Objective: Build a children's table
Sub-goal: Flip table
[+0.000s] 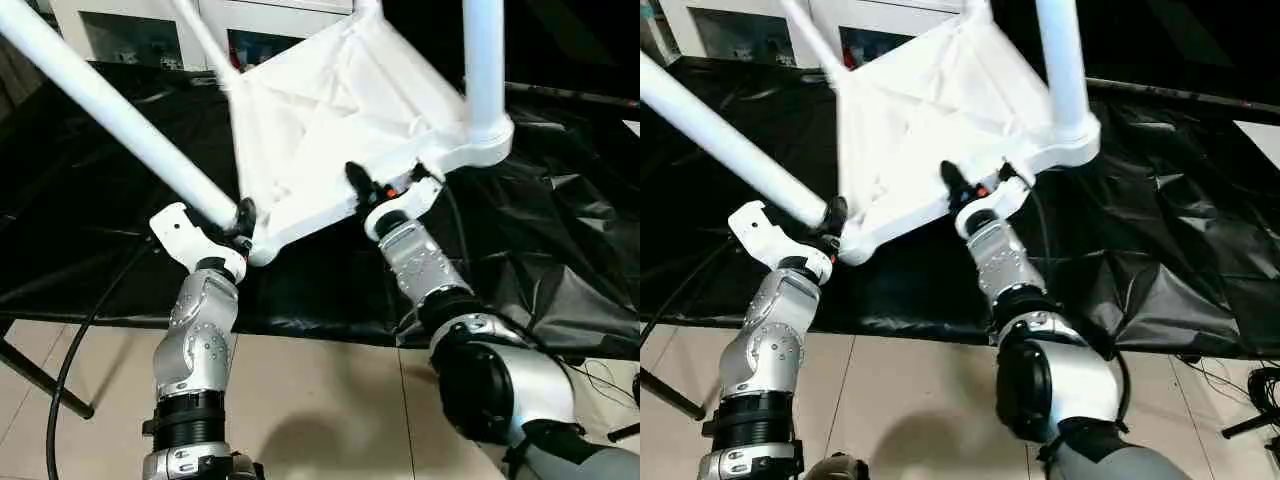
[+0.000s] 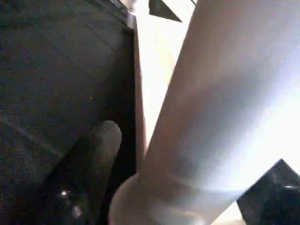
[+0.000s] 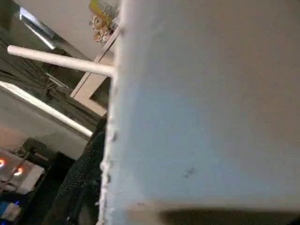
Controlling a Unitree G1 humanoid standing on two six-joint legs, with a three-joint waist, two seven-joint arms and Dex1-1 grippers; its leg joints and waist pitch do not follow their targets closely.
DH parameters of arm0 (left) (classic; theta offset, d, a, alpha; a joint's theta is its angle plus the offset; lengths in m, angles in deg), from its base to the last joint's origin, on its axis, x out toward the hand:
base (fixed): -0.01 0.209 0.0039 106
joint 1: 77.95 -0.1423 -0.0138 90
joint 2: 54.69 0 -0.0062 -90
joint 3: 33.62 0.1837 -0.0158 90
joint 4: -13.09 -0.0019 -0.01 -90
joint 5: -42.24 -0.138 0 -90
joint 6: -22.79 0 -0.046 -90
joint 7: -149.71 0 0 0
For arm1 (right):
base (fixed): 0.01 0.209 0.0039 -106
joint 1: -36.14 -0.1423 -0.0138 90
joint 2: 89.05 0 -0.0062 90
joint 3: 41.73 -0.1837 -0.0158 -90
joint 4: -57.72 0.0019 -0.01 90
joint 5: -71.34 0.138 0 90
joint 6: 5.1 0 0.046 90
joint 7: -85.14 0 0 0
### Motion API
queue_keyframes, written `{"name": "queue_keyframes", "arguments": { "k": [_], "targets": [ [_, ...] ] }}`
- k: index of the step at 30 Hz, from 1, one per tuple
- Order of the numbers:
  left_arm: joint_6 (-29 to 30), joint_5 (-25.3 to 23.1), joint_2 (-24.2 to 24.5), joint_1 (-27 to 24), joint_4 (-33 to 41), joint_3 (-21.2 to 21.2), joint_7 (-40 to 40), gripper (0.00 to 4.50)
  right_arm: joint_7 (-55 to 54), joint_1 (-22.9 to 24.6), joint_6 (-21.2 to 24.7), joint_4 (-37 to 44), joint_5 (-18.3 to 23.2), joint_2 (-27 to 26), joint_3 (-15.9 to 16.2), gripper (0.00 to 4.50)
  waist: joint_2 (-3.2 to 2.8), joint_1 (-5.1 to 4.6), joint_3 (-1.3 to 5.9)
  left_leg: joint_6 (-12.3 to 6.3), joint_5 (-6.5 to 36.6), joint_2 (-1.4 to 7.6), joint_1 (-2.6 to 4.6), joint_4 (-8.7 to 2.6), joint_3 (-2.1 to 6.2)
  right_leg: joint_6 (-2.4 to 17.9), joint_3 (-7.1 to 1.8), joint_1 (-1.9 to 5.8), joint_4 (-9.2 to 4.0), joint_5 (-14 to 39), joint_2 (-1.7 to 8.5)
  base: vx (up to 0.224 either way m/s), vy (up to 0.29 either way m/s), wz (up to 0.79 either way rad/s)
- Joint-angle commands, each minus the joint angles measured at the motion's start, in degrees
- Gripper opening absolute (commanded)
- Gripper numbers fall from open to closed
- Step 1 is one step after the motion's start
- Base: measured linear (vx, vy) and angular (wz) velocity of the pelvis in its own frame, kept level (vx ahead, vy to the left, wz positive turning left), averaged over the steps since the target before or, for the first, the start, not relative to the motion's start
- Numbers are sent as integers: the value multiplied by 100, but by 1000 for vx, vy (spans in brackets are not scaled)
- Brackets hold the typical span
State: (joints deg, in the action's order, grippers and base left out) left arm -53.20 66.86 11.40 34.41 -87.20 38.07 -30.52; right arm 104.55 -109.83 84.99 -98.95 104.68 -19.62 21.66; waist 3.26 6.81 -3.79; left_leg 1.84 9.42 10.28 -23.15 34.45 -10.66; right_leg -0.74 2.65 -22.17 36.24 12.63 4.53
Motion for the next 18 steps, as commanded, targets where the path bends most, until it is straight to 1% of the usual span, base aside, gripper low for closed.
{"name": "queue_keyframes", "arguments": {
  "k": [1, 2, 4, 5, 6, 7, 9, 10, 11, 12, 13, 14, 15, 16, 17, 18],
  "targets": [
    [-219, 107, -21, 51, -1, -226, 40, 412, -281, -144, -496, 187, -150, 426, -129, 209, -166, -36, 493, -121, 503, 315, 224, -363, 85, 1338, -195, 221, -266, -707, 376, 0, 0, 0],
    [-260, 149, -18, 60, 11, -254, 47, 417, -316, -147, -519, 192, -149, 462, -143, 209, -112, -54, 494, -114, 518, 318, 228, -361, 76, 1334, -193, 225, -276, -758, 360, 0, 0, 0],
    [-363, 309, -32, 76, 80, -336, 35, 427, -376, -163, -612, 229, -241, 610, -99, 209, -108, -50, 497, -134, 473, 313, 223, -353, 76, 1371, -192, 236, -260, -856, 362, 0, 0, 0],
    [-413, 327, -41, 80, 83, -377, 70, 439, -403, -167, -637, 241, -309, 664, -52, 209, -106, -52, 496, -134, 477, 313, 224, -353, 75, 1380, -190, 234, -264, -847, 357, 0, 0, 0],
    [-419, 327, -41, 80, 81, -382, 76, 439, -405, -168, -638, 242, -316, 671, -47, 209, -105, -54, 494, -135, 492, 311, 224, -352, 69, 1382, -192, 233, -268, -832, 357, 0, 0, 0],
    [-524, 320, -35, 87, 49, -482, 176, 447, -428, -189, -655, 265, -443, 787, 52, 209, -145, -70, 495, -117, 519, 310, 223, -354, 75, 1373, -189, 233, -277, -822, 351, 0, 0, 0],
    [-601, 266, -14, 52, 38, -559, 340, 450, -493, -209, -645, 285, -614, 923, 178, 209, -139, -80, 491, -112, 545, 309, 216, -352, 75, 1366, -190, 245, -280, -782, 352, 0, 0, 0],
    [-689, 250, -5, 37, 8, -635, 455, 450, -531, -213, -641, 303, -771, 1019, 296, 209, -141, -92, 487, -113, 565, 303, 208, -353, 76, 1361, -193, 250, -283, -740, 351, 0, 0, 0],
    [-693, 263, -2, 34, 4, -648, 475, 450, -541, -211, -645, 309, -812, 1039, 326, 209, -131, -98, 485, -122, 591, 301, 205, -354, 74, 1361, -195, 253, -288, -694, 357, 0, 0, 0],
    [-699, 281, 3, 29, -2, -666, 504, 450, -556, -209, -650, 317, -869, 1067, 369, 209, -133, -98, 487, -128, 634, 299, 208, -350, 71, 1361, -198, 252, -295, -589, 366, 0, 0, 0],
    [-682, 313, 51, -9, 6, -686, 575, 450, -629, -208, -662, 379, -1046, 1170, 497, 209, -202, -93, 488, -113, 648, 301, 210, -347, 77, 1355, -200, 244, -294, -534, 369, 0, 0, 0],
    [-683, 325, 60, -19, 16, -696, 590, 450, -654, -211, -663, 400, -1079, 1197, 519, 209, -181, -108, 482, -113, 660, 303, 215, -349, 70, 1349, -200, 237, -307, -538, 354, 0, 0, 0],
    [-630, 332, 94, -50, 53, -696, 607, 450, -732, -224, -664, 464, -1140, 1264, 550, 209, -167, -104, 487, -113, 642, 303, 214, -349, 73, 1348, -198, 242, -298, -566, 349, 0, 0, 0],
    [-627, 347, 99, -62, 74, -715, 621, 450, -768, -230, -659, 487, -1166, 1290, 561, 209, -173, -100, 485, -112, 674, 304, 224, -347, 65, 1345, -199, 230, -300, -552, 345, 0, 0, 0],
    [-610, 369, 113, -81, 99, -724, 633, 450, -803, -239, -650, 513, -1214, 1325, 580, 209, -212, -92, 490, -100, 696, 306, 228, -346, 70, 1342, -199, 228, -294, -542, 348, 0, 0, 0],
    [-599, 369, 120, -87, 104, -721, 639, 450, -810, -241, -650, 516, -1229, 1334, 590, 209, -197, -94, 486, -80, 737, 306, 228, -351, 67, 1336, -199, 225, -307, -505, 341, 0, 0, 0]
  ]
}}
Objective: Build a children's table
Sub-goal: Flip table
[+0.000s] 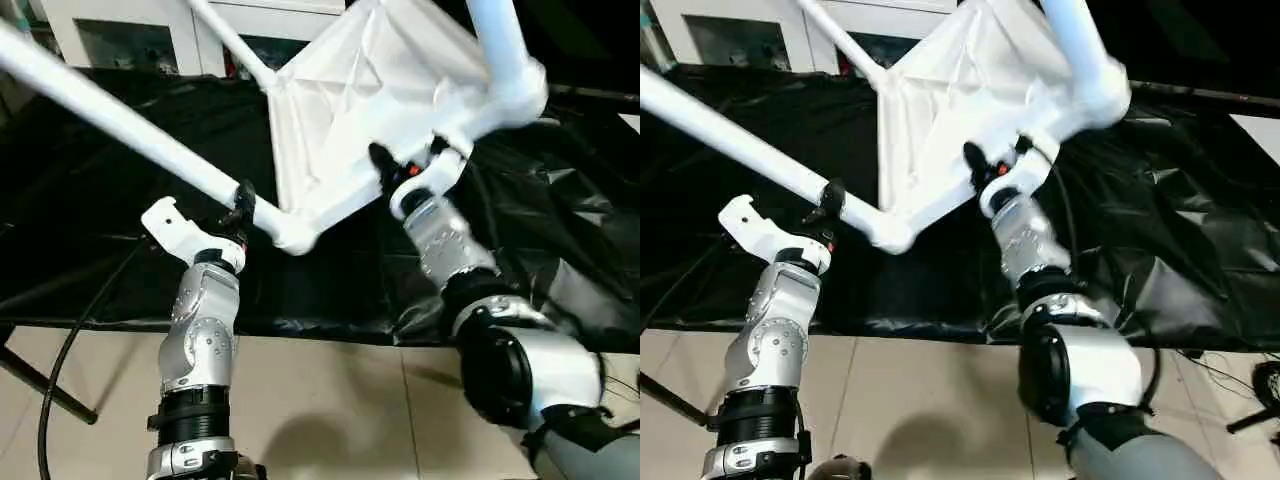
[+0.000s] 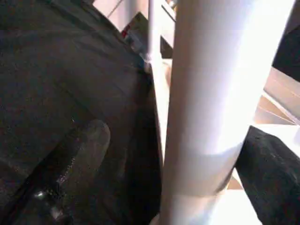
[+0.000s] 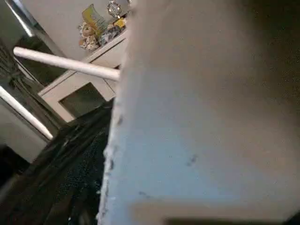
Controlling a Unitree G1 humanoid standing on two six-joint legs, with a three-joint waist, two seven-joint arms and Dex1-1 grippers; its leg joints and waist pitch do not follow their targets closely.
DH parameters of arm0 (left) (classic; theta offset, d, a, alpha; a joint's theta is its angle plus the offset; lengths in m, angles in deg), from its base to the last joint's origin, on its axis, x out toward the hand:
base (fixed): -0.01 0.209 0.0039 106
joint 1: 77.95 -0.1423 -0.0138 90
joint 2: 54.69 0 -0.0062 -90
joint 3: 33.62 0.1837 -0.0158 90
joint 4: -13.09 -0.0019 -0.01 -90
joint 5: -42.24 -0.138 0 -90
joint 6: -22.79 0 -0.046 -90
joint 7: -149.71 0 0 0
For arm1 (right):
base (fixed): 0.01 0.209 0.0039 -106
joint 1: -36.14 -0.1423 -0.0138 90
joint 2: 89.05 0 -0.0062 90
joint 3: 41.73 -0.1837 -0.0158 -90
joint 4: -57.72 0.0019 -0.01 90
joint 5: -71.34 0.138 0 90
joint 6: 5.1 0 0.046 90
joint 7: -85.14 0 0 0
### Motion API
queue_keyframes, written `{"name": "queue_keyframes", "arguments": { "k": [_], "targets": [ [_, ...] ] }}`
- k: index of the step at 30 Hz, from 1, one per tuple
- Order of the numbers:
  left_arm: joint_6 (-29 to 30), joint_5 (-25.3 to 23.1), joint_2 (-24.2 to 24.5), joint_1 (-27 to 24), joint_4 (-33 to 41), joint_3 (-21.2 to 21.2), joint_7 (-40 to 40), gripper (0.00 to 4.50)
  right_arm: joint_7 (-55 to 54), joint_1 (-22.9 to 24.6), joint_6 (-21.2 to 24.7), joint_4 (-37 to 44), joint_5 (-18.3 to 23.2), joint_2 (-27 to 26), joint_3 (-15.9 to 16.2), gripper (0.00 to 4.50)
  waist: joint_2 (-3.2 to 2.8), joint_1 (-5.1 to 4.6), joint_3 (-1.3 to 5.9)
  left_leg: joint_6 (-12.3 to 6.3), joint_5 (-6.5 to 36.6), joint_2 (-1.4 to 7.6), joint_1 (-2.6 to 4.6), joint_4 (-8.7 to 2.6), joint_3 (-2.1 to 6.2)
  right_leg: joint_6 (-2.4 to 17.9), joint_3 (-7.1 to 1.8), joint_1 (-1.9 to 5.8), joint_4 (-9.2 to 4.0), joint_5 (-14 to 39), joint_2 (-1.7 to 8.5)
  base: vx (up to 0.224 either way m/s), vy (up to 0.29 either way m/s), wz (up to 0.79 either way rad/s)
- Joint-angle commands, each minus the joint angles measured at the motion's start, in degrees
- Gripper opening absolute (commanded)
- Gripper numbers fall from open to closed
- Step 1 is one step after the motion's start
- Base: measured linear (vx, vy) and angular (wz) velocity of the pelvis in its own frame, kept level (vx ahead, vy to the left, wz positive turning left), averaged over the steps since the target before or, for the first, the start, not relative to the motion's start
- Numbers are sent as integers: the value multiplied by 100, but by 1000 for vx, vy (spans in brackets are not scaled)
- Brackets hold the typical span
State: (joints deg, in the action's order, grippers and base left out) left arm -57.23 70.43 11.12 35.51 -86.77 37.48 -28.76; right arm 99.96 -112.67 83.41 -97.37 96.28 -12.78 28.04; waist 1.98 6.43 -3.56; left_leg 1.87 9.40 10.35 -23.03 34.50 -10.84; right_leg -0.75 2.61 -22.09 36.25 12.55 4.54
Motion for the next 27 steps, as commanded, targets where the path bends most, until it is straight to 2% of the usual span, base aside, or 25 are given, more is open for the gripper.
{"name": "queue_keyframes", "arguments": {
  "k": [1, 2, 3, 5, 6, 7, 13, 16, 18, 19, 20, 21, 22, 23, 24, 25, 27],
  "targets": [
    [-130, -6, 185, -225, 87, -636, 495, 450, -382, 36, -499, 366, -454, 692, 8, 209, -69, -46, 459, -61, 820, 298, 226, -360, 78, 1326, -196, 208, -319, -412, 338, 0, 0, 0],
    [41, -23, 227, -299, 187, -600, 561, 450, -461, 21, -520, 400, -553, 766, 77, 209, -107, -42, 459, -40, 859, 296, 226, -363, 84, 1315, -196, 207, -318, -374, 341, 0, 0, 0],
    [130, -21, 231, -376, 307, -594, 665, 450, -584, -12, -556, 434, -605, 838, 100, 209, -90, -58, 462, 1, 880, 303, 222, -370, 88, 1286, -190, 210, -316, -365, 333, 0, 0, 0],
    [129, 92, 179, -425, 424, -653, 721, 450, -700, -46, -585, 464, -622, 894, 90, 209, -91, -58, 466, 54, 922, 307, 223, -371, 88, 1264, -185, 210, -312, -334, 334, 0, 0, 0],
    [181, 160, 166, -450, 474, -668, 749, 450, -712, -62, -587, 479, -625, 916, 91, 209, -117, -40, 462, 84, 1014, 301, 248, -364, 74, 1245, -190, 187, -327, -272, 326, 0, 0, 0],
    [198, 200, 151, -479, 507, -671, 750, 450, -728, -87, -594, 482, -627, 954, 85, 209, -93, -32, 461, 103, 1055, 296, 248, -362, 64, 1222, -194, 189, -340, -225, 323, 0, 0, 0],
    [250, 736, 85, -414, 391, -853, 613, 450, -784, -142, -555, 477, -554, 1071, 9, 204, -79, -4, 452, 217, 1193, 282, 252, -372, 48, 1041, -184, 171, -359, 12, 310, 0, 0, 0],
    [1075, 377, 405, -567, 296, -386, 497, 450, -775, -103, -533, 514, -593, 1045, 67, 198, -72, -16, 457, 172, 1143, 263, 231, -369, 50, 868, -182, 159, -349, 98, 297, 0, 0, 0],
    [1302, 110, 565, -650, 328, -196, 595, 450, -759, -93, -529, 539, -630, 1035, 100, 196, -88, -32, 471, 159, 1039, 274, 222, -364, 60, 867, -176, 160, -343, -39, 300, 0, 0, 0],
    [1397, -179, 700, -706, 349, -44, 695, 450, -745, -96, -534, 547, -669, 1036, 127, 196, -85, -47, 473, 118, 1017, 275, 217, -363, 62, 858, -171, 159, -336, -111, 289, 0, 0, 0],
    [1397, -179, 700, -706, 349, -44, 695, 450, -745, -96, -534, 547, -669, 1036, 127, 195, -78, -53, 472, 97, 988, 268, 202, -359, 62, 872, -170, 166, -334, -140, 295, 0, 0, 0],
    [1317, -288, 730, -697, 362, -68, 840, 450, -739, -114, -539, 539, -691, 1033, 123, 194, -87, -66, 472, 72, 949, 265, 186, -359, 65, 907, -169, 181, -335, -191, 302, 0, 0, 0],
    [1031, -575, 801, -662, 340, -124, 1074, 450, -704, -130, -537, 531, -718, 1045, 141, 194, -69, -82, 470, 51, 938, 258, 177, -352, 60, 939, -171, 189, -333, -231, 303, 0, 0, 0],
    [829, -749, 855, -641, 317, -155, 1232, 450, -684, -139, -546, 520, -737, 1052, 159, 194, -83, -98, 478, -5, 882, 255, 169, -343, 64, 950, -174, 204, -335, -329, 304, 0, 0, 0],
    [829, -749, 855, -641, 317, -155, 1232, 450, -684, -139, -546, 520, -737, 1052, 159, 194, -79, -110, 477, -36, 843, 255, 160, -341, 67, 956, -172, 209, -332, -374, 303, 0, 0, 0],
    [368, -1299, 1184, -535, 329, -130, 1412, 450, -561, -176, -499, 525, -772, 1071, 233, 194, -80, -132, 481, -89, 801, 249, 153, -334, 69, 950, -167, 214, -330, -400, 295, 0, 0, 0],
    [227, -1470, 1330, -496, 343, -85, 1377, 450, -519, -191, -474, 526, -780, 1076, 260, 194, -97, -161, 493, -149, 651, 252, 144, -320, 77, 959, -161, 222, -307, -469, 299, 0, 0, 0]
  ]
}}
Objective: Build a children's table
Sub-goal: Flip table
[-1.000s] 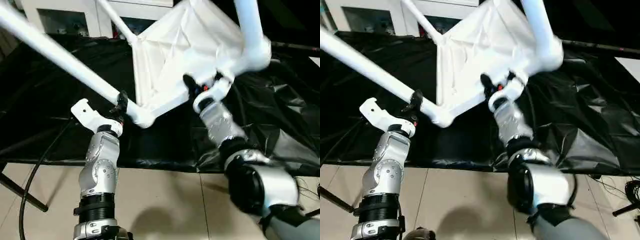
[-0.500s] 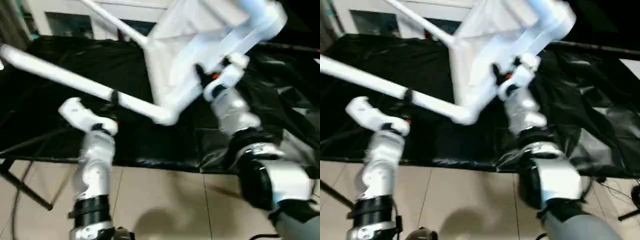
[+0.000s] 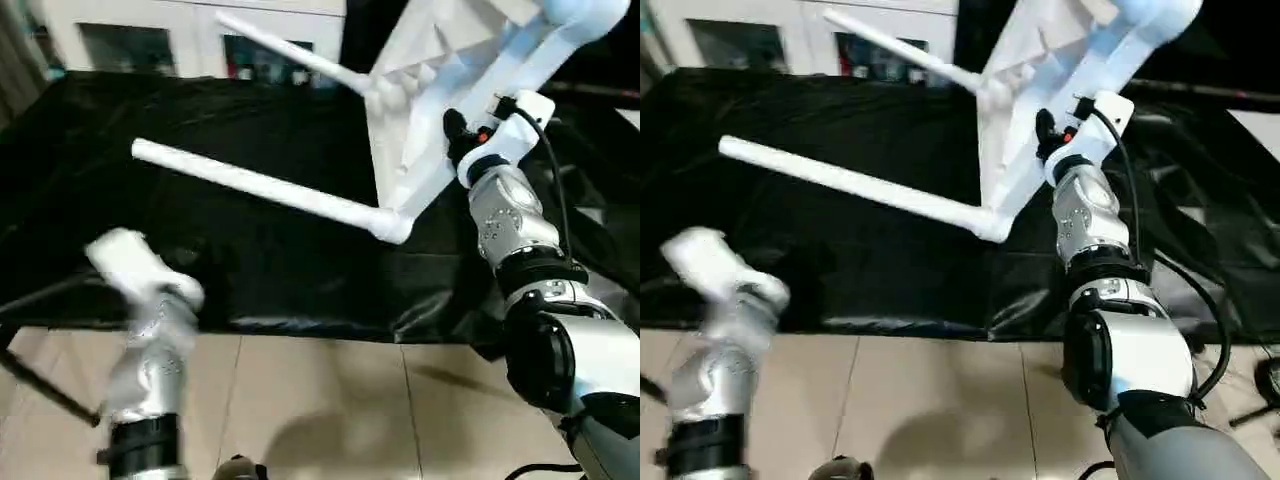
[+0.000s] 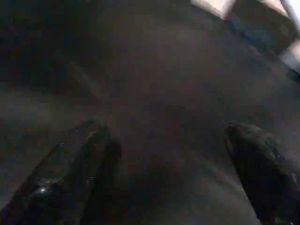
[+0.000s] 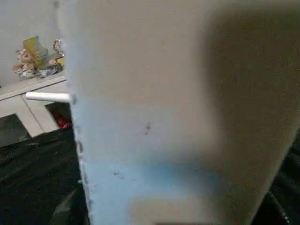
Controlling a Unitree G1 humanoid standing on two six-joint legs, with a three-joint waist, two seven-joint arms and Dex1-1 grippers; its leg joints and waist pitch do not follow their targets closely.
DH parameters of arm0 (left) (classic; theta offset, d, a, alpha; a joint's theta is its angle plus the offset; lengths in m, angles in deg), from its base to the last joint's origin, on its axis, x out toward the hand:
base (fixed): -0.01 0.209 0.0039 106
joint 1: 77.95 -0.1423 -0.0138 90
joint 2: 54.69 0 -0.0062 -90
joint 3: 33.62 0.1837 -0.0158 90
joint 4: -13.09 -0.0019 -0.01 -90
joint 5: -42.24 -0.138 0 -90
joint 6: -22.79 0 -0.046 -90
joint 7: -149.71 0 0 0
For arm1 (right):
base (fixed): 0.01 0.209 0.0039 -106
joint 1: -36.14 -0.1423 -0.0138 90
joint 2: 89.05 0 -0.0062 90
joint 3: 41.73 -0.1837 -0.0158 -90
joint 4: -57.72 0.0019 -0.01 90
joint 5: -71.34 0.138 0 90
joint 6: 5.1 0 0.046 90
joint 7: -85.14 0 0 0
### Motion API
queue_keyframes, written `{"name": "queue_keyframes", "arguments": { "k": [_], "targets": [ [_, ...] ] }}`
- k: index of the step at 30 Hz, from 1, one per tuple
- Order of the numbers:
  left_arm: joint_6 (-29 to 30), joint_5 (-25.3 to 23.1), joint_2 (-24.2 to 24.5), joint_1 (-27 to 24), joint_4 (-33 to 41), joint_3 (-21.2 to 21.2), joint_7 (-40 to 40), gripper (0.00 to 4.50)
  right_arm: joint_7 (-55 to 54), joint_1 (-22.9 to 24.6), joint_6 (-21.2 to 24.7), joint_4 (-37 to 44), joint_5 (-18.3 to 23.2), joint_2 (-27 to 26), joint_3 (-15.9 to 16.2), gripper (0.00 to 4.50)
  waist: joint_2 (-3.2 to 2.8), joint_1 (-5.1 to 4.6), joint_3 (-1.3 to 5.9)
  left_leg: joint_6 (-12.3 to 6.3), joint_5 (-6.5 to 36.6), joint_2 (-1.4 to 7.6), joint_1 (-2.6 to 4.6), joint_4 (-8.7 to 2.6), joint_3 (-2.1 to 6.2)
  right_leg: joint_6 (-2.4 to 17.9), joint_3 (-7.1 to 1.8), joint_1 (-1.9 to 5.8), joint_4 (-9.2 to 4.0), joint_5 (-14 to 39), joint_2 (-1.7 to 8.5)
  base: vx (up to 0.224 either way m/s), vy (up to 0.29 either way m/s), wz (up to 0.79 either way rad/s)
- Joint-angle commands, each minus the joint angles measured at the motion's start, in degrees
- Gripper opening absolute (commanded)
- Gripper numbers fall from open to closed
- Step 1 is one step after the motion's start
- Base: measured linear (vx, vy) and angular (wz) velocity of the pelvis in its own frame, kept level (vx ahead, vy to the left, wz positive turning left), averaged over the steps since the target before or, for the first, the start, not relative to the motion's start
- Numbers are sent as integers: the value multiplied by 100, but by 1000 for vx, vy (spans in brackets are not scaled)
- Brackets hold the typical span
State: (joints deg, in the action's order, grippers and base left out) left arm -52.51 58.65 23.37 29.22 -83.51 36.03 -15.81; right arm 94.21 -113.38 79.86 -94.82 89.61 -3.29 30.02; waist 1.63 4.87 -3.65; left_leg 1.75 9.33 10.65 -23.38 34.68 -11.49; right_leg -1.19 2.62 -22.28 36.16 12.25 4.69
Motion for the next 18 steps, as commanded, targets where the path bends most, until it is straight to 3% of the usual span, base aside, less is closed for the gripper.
{"name": "queue_keyframes", "arguments": {
  "k": [1, 4, 5, 6, 7, 8, 12, 13, 14, 15, 16, 18],
  "targets": [
    [-472, -572, 308, 189, 113, 222, -63, 450, 117, -138, -76, 271, -143, 137, 113, 194, -74, 3, 511, -144, 574, 223, 200, -319, 140, 1040, -159, 223, -291, -501, 268, 0, 0, 0],
    [-1116, -1044, 883, 532, 327, 968, -1083, 450, 247, -167, -11, 272, -335, 175, 308, 194, -88, 27, 512, -175, 392, 237, 208, -298, 129, 1171, -159, 186, -264, -541, 263, 0, 0, 0],
    [-1174, -1075, 952, 600, 346, 1081, -1258, 450, 249, -171, -8, 272, -347, 174, 318, 194, -101, 46, 523, -148, 381, 241, 229, -287, 122, 1206, -157, 171, -255, -535, 264, 0, 0, 0],
    [-1209, -1102, 1040, 744, 346, 1254, -1518, 450, 226, -179, -15, 265, -357, 172, 318, 194, -50, 39, 525, -121, 287, 245, 218, -280, 107, 1286, -162, 167, -225, -676, 254, 0, 0, 0],
    [-1211, -1119, 1054, 763, 339, 1283, -1543, 450, 221, -180, -16, 265, -358, 171, 317, 194, -77, 49, 523, -93, 241, 250, 202, -278, 105, 1358, -160, 161, -190, -770, 263, 0, 0, 0],
    [-1215, -1372, 1255, 1032, 197, 1702, -1871, 450, 159, -197, -29, 243, -359, 157, 302, 194, -74, 41, 509, -82, 269, 242, 187, -280, 101, 1368, -160, 162, -196, -743, 260, 0, 0, 0],
    [-1369, -1746, 1383, 1270, -2, 2077, -2008, 450, 100, -198, -64, 233, -378, 121, 312, 193, -45, 31, 490, 16, 637, 232, 187, -289, 81, 1328, -197, 152, -237, -269, 296, 0, 0, 0],
    [-1665, -2264, 1480, 1614, -159, 2697, -2418, 450, 240, -175, -50, 314, -415, -10, 421, 193, -27, 43, 496, 33, 666, 238, 187, -290, 85, 1315, -201, 153, -233, -220, 303, 0, 0, 0],
    [-1678, -2278, 1483, 1627, -164, 2718, -2439, 450, 247, -174, -48, 317, -418, -15, 427, 193, -9, 46, 489, 14, 714, 237, 191, -292, 82, 1296, -203, 138, -256, -132, 298, 0, 0, 0],
    [-1695, -2301, 1490, 1642, -174, 2743, -2465, 450, 259, -172, -45, 320, -423, -20, 434, 193, -38, 58, 489, 55, 782, 249, 205, -299, 85, 1288, -207, 128, -246, -36, 313, 0, 0, 0],
    [-1895, -2484, 1567, 1793, -247, 3002, -2778, 450, 365, -139, -12, 373, -464, -67, 509, 193, -12, 57, 484, 81, 785, 247, 184, -312, 97, 1287, -199, 142, -254, -11, 317, 0, 0, 0],
    [-2019, -2717, 1661, 1987, -306, 3223, -2975, 450, 459, -67, 70, 489, -502, -122, 596, 193, -18, 44, 495, 94, 705, 247, 174, -308, 100, 1315, -194, 147, -217, -175, 310, 0, 0, 0]
  ]
}}
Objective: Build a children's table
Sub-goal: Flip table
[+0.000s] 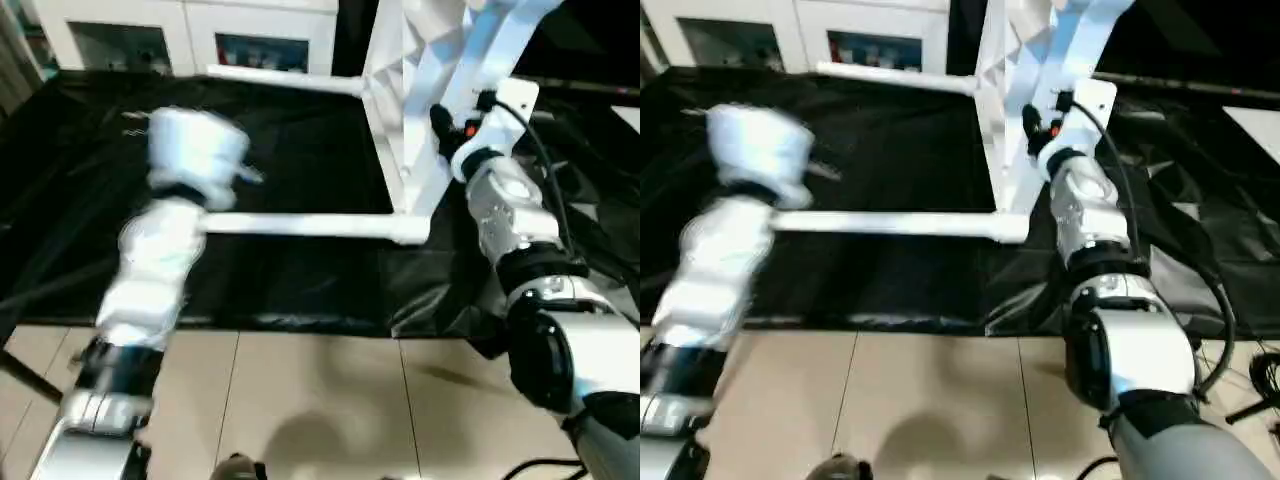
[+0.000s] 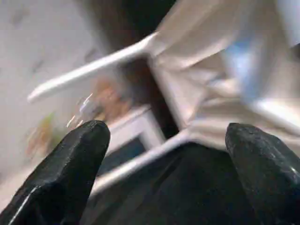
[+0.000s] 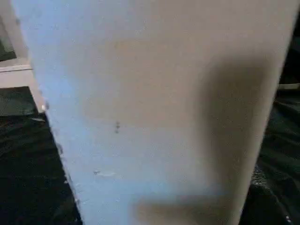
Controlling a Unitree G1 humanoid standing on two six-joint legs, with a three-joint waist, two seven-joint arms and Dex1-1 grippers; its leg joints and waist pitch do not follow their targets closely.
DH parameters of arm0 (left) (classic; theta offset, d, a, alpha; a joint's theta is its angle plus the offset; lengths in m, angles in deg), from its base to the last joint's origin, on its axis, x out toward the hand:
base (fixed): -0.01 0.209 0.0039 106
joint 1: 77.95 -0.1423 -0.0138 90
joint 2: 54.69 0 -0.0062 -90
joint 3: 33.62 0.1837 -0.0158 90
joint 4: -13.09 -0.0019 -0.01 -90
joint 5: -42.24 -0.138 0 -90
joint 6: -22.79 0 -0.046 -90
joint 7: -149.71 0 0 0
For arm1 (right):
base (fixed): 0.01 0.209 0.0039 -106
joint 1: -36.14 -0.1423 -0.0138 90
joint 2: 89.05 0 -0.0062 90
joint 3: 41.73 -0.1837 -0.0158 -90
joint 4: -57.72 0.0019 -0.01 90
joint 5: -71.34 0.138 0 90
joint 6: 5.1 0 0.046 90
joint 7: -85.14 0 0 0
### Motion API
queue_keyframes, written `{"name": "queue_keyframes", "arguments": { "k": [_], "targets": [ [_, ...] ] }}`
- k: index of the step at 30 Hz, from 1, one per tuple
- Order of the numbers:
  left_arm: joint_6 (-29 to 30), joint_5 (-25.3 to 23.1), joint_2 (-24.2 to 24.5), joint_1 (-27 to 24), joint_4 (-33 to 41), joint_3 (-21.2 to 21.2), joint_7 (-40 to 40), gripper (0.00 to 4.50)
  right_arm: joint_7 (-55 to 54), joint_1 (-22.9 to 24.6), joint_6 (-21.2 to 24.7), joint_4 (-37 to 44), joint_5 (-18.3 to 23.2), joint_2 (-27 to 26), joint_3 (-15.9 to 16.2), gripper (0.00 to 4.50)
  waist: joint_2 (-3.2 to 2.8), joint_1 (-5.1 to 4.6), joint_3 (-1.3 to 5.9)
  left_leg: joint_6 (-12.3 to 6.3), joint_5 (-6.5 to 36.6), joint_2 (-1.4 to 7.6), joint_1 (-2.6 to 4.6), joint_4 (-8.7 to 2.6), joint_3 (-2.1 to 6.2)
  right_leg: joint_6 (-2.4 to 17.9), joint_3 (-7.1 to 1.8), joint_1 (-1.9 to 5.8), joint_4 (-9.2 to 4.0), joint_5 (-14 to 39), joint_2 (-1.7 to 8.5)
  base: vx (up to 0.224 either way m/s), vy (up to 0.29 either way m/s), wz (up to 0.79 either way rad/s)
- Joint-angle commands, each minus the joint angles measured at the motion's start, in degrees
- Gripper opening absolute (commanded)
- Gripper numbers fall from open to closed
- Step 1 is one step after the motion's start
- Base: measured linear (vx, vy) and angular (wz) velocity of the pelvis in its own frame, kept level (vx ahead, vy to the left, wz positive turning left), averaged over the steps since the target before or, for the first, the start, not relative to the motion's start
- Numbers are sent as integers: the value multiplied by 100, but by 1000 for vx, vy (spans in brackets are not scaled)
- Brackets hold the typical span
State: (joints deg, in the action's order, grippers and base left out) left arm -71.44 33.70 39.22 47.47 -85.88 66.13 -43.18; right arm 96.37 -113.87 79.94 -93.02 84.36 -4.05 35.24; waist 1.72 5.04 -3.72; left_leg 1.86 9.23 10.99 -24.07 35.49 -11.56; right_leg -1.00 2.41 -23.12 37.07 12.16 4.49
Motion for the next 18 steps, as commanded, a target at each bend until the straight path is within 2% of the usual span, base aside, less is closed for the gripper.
{"name": "queue_keyframes", "arguments": {
  "k": [1, 2, 3, 4, 6, 7, 8, 9, 13, 14, 15, 16, 17, 18],
  "targets": [
    [-150, -267, 96, 208, -82, 258, -281, 450, 260, 2, 83, 336, 13, -58, 95, 193, -21, 13, 510, 54, 623, 200, 224, -380, 106, 1312, -175, 251, -289, -298, 327, 0, 0, 0],
    [-284, -512, 221, 440, -147, 484, -410, 450, 278, 102, 144, 448, -59, -110, 191, 193, -21, 3, 511, 33, 561, 196, 212, -380, 111, 1322, -175, 264, -281, -379, 328, 0, 0, 0],
    [-284, -512, 221, 440, -147, 484, -410, 450, 278, 102, 144, 448, -59, -110, 191, 193, -28, 14, 522, -15, 480, 195, 230, -363, 103, 1319, -179, 252, -275, -491, 332, 0, 0, 0],
    [-527, -789, 315, 847, -238, 629, -380, 450, 322, 253, 192, 611, -120, -185, 302, 193, -22, 7, 519, -63, 425, 190, 222, -360, 104, 1333, -182, 258, -278, -581, 320, 0, 0, 0],
    [-686, -928, 342, 1110, -301, 637, -308, 450, 357, 335, 223, 701, -149, -222, 361, 193, -24, 4, 527, -83, 339, 189, 225, -352, 104, 1390, -181, 265, -259, -700, 316, 0, 0, 0],
    [-814, -1002, 358, 1244, -345, 630, -272, 450, 372, 370, 238, 737, -170, -236, 391, 193, -76, -4, 523, -66, 376, 187, 238, -348, 103, 1404, -182, 251, -275, -705, 306, 0, 0, 0],
    [-1009, -1151, 405, 1419, -400, 619, -205, 450, 329, 408, 233, 772, -213, -247, 417, 193, -99, -2, 528, -35, 392, 194, 237, -347, 112, 1420, -182, 262, -256, -733, 314, 0, 0, 0],
    [-1017, -1154, 406, 1427, -402, 619, -204, 450, 327, 410, 232, 773, -214, -247, 418, 193, -77, -9, 524, -11, 441, 195, 236, -355, 113, 1432, -179, 265, -264, -715, 306, 0, 0, 0],
    [-1626, -1357, 536, 1631, -406, 633, -10, 450, 270, 535, 306, 953, -209, -287, 421, 193, -82, 6, 513, 116, 703, 212, 259, -375, 111, 1427, -185, 249, -282, -423, 317, 0, 0, 0],
    [-1626, -1357, 536, 1631, -406, 633, -10, 450, 270, 535, 306, 953, -209, -287, 421, 193, -87, 14, 512, 130, 723, 211, 262, -376, 113, 1415, -185, 244, -286, -405, 314, 0, 0, 0],
    [-1863, -1455, 569, 1685, -438, 612, 182, 450, 258, 591, 346, 1031, -219, -308, 422, 193, -164, 27, 522, 191, 736, 211, 269, -377, 128, 1409, -180, 240, -267, -436, 313, 0, 0, 0],
    [-1863, -1455, 569, 1685, -438, 612, 182, 450, 258, 591, 346, 1031, -219, -308, 422, 193, -129, 14, 514, 226, 817, 212, 271, -385, 121, 1369, -180, 236, -285, -437, 295, 0, 0, 0],
    [-1794, -1691, 607, 1752, -535, 564, 458, 450, 254, 617, 379, 1078, -223, -320, 421, 193, -127, 16, 522, 256, 824, 211, 272, -385, 124, 1369, -178, 238, -272, -477, 298, 0, 0, 0],
    [-1776, -1715, 612, 1757, -545, 557, 485, 450, 254, 618, 382, 1081, -223, -321, 422, 193, -128, 12, 516, 264, 848, 206, 273, -387, 121, 1356, -177, 232, -278, -460, 287, 0, 0, 0]
  ]
}}
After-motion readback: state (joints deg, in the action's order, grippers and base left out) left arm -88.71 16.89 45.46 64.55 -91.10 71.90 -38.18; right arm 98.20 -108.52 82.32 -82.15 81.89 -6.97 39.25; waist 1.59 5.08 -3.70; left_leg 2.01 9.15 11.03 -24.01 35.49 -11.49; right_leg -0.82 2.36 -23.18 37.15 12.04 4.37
